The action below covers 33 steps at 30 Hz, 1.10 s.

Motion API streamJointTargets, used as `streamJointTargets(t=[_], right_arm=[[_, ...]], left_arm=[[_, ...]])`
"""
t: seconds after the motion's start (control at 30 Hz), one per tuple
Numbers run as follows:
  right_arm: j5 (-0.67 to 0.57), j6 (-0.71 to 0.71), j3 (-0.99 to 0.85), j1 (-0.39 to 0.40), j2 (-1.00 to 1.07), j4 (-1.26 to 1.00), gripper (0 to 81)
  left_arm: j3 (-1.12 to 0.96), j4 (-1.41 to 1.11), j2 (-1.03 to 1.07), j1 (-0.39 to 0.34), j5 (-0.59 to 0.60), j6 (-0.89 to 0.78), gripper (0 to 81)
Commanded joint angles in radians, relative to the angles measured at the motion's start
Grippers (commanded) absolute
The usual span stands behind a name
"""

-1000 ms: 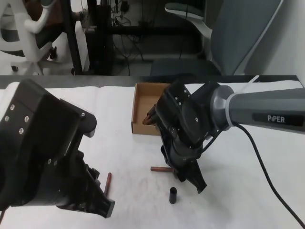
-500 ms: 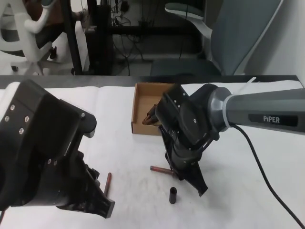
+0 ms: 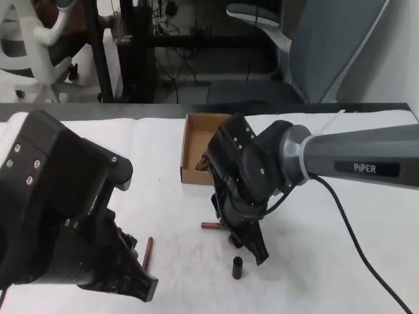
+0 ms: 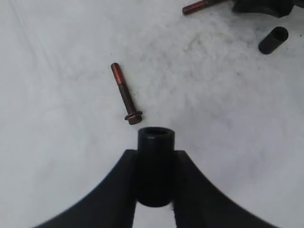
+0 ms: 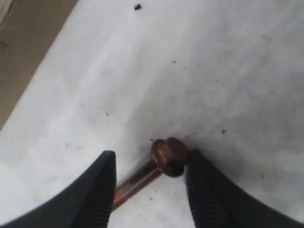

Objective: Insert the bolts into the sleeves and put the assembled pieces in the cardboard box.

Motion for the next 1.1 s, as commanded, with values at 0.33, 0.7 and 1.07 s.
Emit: streamJointTargets(t=[0.33, 0.7, 1.07], right_arm=[[0.024, -0.018, 0.008, 0.012, 0.025, 0.085, 0.6], [0.17, -0.558, 0.008, -0.007, -0.06, -0.277, 0.4], [0.07, -1.354, 0.127, -0.02, -0.449, -0.469, 0.4]], left_arm=[[0.001, 0.023, -0.041, -0.001, 0.0, -0.006, 1.8], [0.126, -0.223, -0.055, -0.001, 0.18, 0.006, 1.8], [0.474, -1.326, -0.02, -0.003, 0.214, 0.001, 1.8]])
